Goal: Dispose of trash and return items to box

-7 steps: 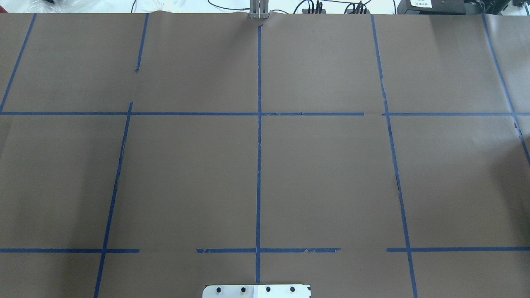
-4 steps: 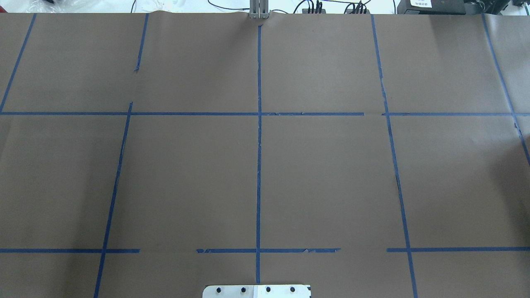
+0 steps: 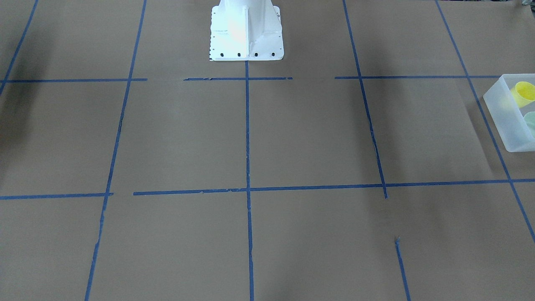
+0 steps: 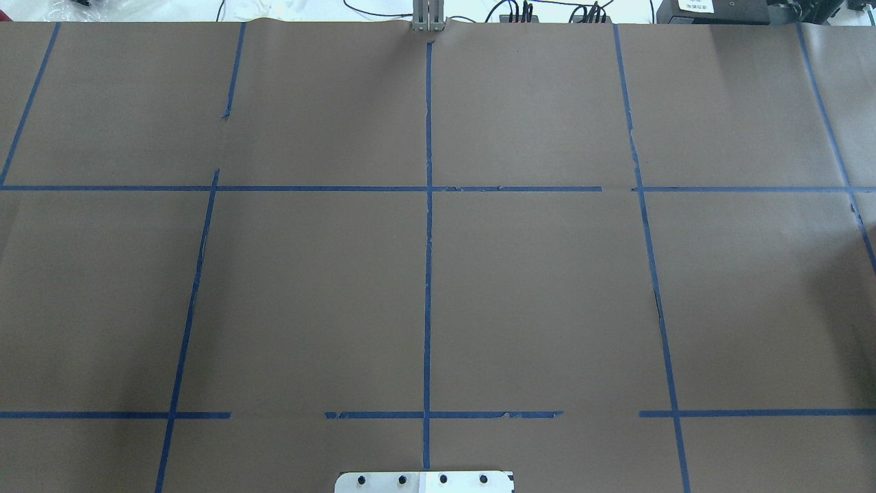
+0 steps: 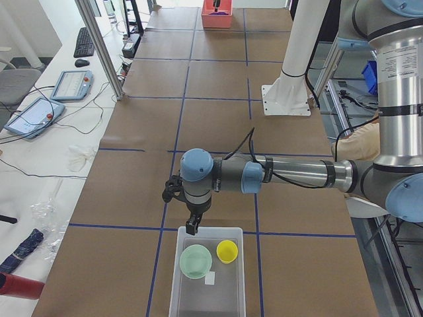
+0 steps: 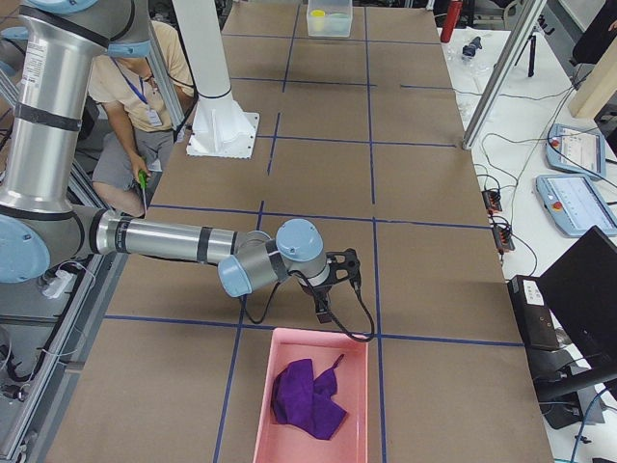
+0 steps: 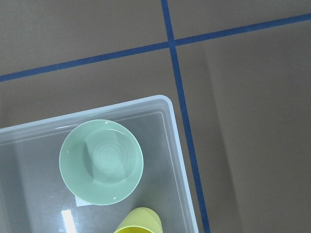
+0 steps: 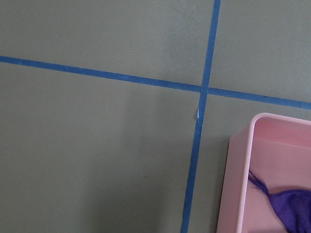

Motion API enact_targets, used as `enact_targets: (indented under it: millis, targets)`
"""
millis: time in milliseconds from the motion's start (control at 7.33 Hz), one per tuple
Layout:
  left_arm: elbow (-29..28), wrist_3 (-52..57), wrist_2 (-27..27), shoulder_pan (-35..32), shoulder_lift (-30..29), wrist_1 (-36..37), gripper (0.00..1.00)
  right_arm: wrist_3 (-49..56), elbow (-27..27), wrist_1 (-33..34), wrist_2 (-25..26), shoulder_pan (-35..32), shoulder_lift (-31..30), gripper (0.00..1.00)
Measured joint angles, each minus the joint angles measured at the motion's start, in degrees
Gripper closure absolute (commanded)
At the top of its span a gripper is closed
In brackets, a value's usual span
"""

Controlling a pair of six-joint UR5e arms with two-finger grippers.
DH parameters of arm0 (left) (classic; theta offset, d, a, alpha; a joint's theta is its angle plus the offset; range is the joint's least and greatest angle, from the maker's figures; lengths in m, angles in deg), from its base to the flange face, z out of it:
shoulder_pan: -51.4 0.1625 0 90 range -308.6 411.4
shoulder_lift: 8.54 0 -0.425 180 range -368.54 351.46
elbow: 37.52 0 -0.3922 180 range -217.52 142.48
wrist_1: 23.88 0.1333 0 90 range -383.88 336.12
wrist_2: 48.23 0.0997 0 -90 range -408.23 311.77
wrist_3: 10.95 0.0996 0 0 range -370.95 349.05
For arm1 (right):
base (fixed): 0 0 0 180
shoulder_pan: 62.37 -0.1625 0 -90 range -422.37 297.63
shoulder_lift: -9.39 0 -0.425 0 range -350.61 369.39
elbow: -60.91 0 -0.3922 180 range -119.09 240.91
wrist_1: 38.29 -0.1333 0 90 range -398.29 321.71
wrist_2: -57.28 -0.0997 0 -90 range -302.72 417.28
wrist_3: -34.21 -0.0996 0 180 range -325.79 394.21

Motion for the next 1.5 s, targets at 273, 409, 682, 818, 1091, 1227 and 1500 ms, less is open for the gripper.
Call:
enact_targets:
  millis: [273,409,682,818,1091,1227,1500]
  targets:
    - [-3.22,1.02,-0.39,-0.09,-2.65,-0.15,0.0,2.0,0.95,10.44,-0.95,-2.68,3.71,0.0]
    - [-3.84,1.15,-0.44,-0.1,-2.88,-0.18,0.0,2.69,1.77,14.56,-0.79,-3.7,4.88,0.0]
    - [-4.34,1.25,-0.19,-0.12,-2.97,0.31,0.0,4.54,2.34,16.8,-0.42,-4.49,5.25,0.0]
    - [-4.49,1.2,-0.18,-0.21,-2.9,0.47,0.0,5.21,2.32,16.95,-0.36,-4.53,5.05,0.0]
    - [-4.63,1.2,-0.26,-0.48,-2.58,0.35,0.0,6.24,2.03,17.01,-0.34,-4.55,4.76,0.0]
    - [-4.7,1.29,-0.32,-0.52,-2.4,0.25,0.0,6.37,1.83,17.1,-0.4,-4.51,4.77,0.0]
    - [-4.22,1.56,-0.28,-0.56,-1.78,0.23,0.0,6.45,1.0,17.03,-0.86,-4.41,4.16,0.0]
